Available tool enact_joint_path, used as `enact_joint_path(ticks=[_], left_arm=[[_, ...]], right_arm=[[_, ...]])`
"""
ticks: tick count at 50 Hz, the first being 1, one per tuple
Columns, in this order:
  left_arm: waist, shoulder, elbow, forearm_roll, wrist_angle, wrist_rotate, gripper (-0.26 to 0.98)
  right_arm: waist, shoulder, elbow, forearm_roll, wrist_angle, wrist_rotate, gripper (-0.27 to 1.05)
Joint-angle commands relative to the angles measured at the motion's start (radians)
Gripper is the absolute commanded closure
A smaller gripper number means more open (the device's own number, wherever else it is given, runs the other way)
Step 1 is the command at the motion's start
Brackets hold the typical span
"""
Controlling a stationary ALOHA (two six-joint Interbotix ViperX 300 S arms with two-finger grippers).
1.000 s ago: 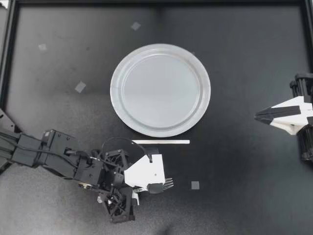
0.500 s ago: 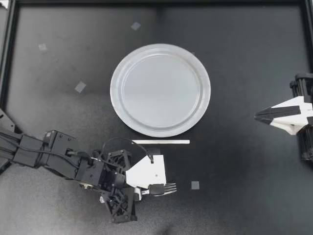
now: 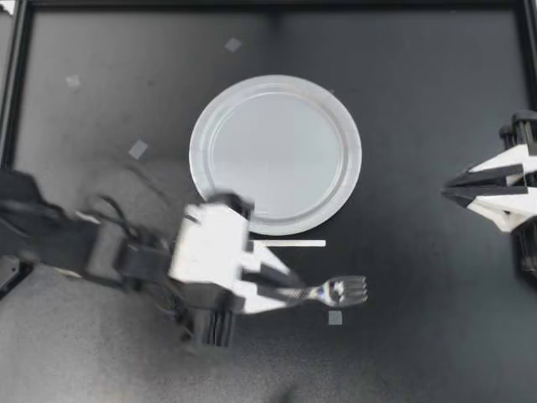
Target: Pick up the fork and place it on the plate.
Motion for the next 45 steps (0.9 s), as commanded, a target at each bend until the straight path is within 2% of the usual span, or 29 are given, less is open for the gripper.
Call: enact_joint_path(ticks=[1, 3, 8, 16, 22, 30, 37, 45], left_arm=[[0.035, -0.074, -0.006, 0.051, -0.123, 0.005, 0.69], [0.057, -0.091, 0.009, 0.061, -0.201, 0.021, 0.69], [0.117, -0.11, 0.048, 0.063, -0.422, 0.064, 0.69], [0.187, -0.091, 0.084, 0.054, -0.632, 0.126, 0.69], [0.224, -0.052, 0.094, 0.04, -0.68, 0.155, 0.69], [0.238, -0.002, 0.095, 0.002, -0.721, 0.176, 0.69], [0.239, 0.017, 0.097, -0.005, -0.729, 0.184, 0.69], [0.239, 0.012, 0.107, -0.005, -0.735, 0.183, 0.69]], right_arm=[[-0.002, 0.035, -0.057, -0.003, -0.009, -0.002, 0.13], [-0.002, 0.06, -0.078, -0.006, -0.011, 0.0, 0.07], [-0.002, 0.147, -0.135, -0.009, -0.015, -0.002, 0.1], [-0.002, 0.339, -0.209, -0.015, -0.152, 0.002, 0.11], [0.005, 0.486, -0.229, -0.02, -0.336, 0.002, 0.11], [0.023, 0.646, -0.279, -0.023, -0.448, 0.003, 0.11], [0.034, 0.713, -0.331, -0.029, -0.449, 0.002, 0.11], [0.032, 0.729, -0.339, -0.029, -0.448, 0.002, 0.14]])
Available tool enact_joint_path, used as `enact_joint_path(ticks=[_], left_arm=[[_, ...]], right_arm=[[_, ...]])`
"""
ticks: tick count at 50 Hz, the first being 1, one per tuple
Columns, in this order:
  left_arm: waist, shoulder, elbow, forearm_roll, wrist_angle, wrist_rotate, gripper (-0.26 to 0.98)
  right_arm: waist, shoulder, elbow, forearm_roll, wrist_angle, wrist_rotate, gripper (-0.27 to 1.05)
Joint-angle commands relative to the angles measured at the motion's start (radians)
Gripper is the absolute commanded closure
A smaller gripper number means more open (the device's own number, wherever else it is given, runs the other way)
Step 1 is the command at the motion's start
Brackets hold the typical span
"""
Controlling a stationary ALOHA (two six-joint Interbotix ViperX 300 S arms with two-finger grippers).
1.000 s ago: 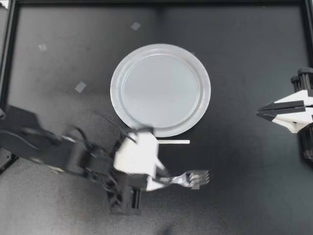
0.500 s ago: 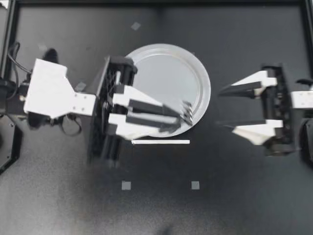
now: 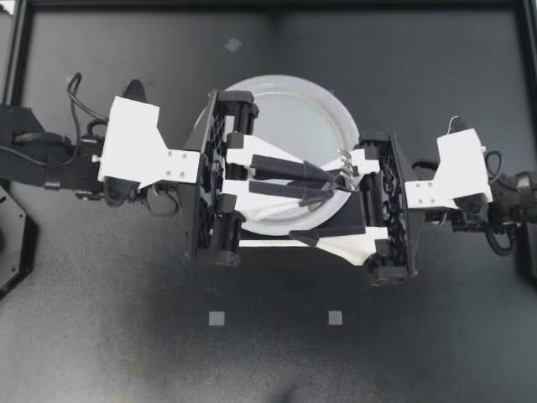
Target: Pick up the fork and place it on the plate.
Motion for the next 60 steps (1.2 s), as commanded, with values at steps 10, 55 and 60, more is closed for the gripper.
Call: enact_joint_path(ticks=[10, 55, 60], left_arm=[[0.005, -0.038, 0.012, -0.002, -0.009, -0.005, 0.69], [0.005, -0.064, 0.064, -0.005, -0.046, -0.063, 0.68], [0.005, -0.06, 0.06, -0.003, -0.011, -0.087, 0.58]], right_arm=[[0.005, -0.017, -0.017, -0.002, 0.012, 0.0, 0.25], [0.005, -0.038, -0.014, -0.031, 0.015, -0.002, 0.63], [0.006, -0.041, -0.015, -0.032, 0.015, 0.0, 0.63]])
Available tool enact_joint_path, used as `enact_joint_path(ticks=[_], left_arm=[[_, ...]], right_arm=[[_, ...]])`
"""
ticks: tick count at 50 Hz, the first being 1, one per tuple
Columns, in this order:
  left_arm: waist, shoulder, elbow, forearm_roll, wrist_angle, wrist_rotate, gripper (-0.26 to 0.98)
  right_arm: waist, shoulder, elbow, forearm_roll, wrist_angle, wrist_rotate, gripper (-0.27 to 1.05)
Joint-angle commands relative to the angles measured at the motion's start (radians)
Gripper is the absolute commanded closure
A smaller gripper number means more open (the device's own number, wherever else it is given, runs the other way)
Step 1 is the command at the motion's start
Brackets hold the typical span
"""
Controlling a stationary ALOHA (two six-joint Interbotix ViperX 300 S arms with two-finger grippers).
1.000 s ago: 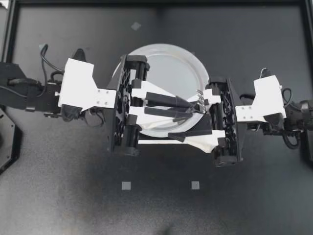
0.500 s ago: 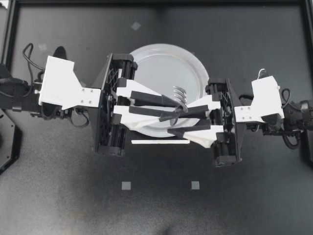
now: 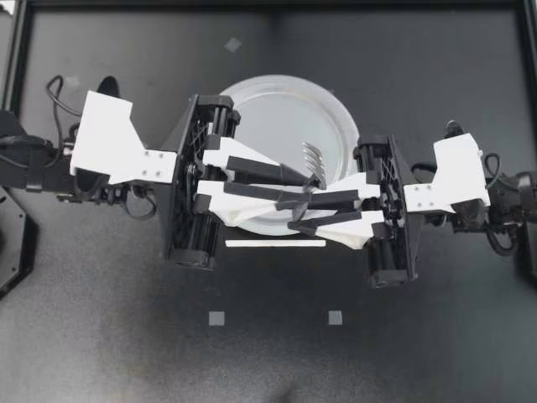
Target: Pick up the fork and place it on the plate.
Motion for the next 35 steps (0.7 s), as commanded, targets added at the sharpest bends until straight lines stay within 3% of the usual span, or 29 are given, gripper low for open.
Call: enact_joint_path(ticks=[1, 4, 11, 14, 24, 31, 35], left_arm=[[0.003, -0.008, -0.014, -0.003, 0.029, -0.015, 0.54], [0.005, -0.005, -0.014, -0.002, 0.035, -0.023, 0.42], [0.005, -0.005, -0.017, -0.002, 0.035, -0.034, -0.03], [0.003, -0.008, -0.015, -0.002, 0.034, -0.035, -0.13], [0.003, -0.055, 0.034, 0.002, 0.037, -0.032, -0.08], [0.003, -0.12, 0.127, 0.002, 0.064, -0.029, -0.08], [0.003, -0.144, 0.172, 0.0, 0.094, -0.04, -0.08]], right_arm=[[0.005, -0.035, -0.014, -0.003, -0.012, 0.0, 0.63], [0.005, -0.037, -0.014, -0.003, -0.009, 0.0, 0.63], [0.005, -0.041, -0.014, -0.003, -0.002, -0.002, 0.63], [0.005, -0.049, -0.011, -0.005, 0.006, -0.003, 0.63], [-0.005, -0.192, 0.008, -0.005, 0.155, -0.048, 0.64], [-0.017, -0.397, -0.023, -0.002, 0.584, -0.101, 0.64], [-0.038, -0.494, -0.064, 0.011, 0.951, -0.091, 0.64]])
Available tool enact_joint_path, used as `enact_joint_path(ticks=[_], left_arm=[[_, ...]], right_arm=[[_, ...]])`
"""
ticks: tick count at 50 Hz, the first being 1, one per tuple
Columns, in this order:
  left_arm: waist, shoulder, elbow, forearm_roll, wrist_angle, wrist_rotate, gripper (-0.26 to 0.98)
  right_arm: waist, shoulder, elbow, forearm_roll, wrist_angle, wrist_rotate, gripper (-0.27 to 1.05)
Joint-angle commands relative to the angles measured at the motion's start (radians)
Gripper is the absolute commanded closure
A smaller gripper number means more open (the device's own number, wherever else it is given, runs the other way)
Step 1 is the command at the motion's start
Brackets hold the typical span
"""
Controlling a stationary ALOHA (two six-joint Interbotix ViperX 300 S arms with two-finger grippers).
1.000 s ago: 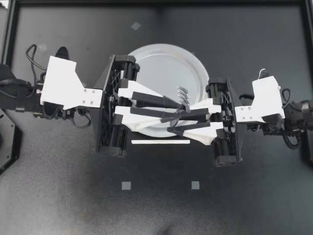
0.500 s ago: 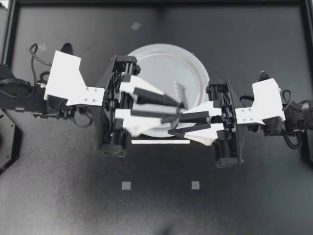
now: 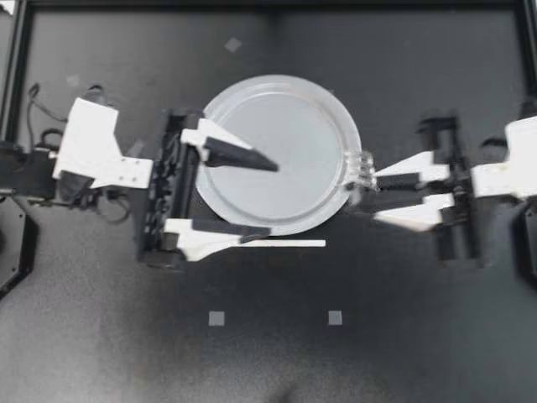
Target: Pick up the fork and place it on the plate.
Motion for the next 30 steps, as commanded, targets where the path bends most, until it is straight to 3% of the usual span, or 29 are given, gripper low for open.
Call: enact_joint_path(ticks=[1, 7, 10, 19, 30], left_arm=[[0.003, -0.044, 0.029, -0.003, 0.02, -0.011, -0.08], [0.003, -0.06, 0.067, -0.005, 0.028, -0.014, -0.08], [0.003, -0.058, 0.077, -0.005, 0.026, -0.018, -0.08], [0.003, -0.043, 0.078, -0.005, 0.028, -0.034, -0.07], [-0.003, -0.035, 0.081, -0.005, 0.026, -0.037, -0.07]], right_arm=[[-0.029, -0.084, -0.057, 0.015, 0.324, 0.009, 0.64], [-0.083, -0.126, -0.046, 0.066, 0.673, 0.107, 0.64], [-0.104, -0.11, -0.003, 0.069, 0.75, 0.201, 0.64], [-0.129, -0.026, 0.138, 0.023, 0.784, 0.476, 0.64], [-0.129, 0.061, 0.195, -0.035, 0.784, 0.644, 0.64]])
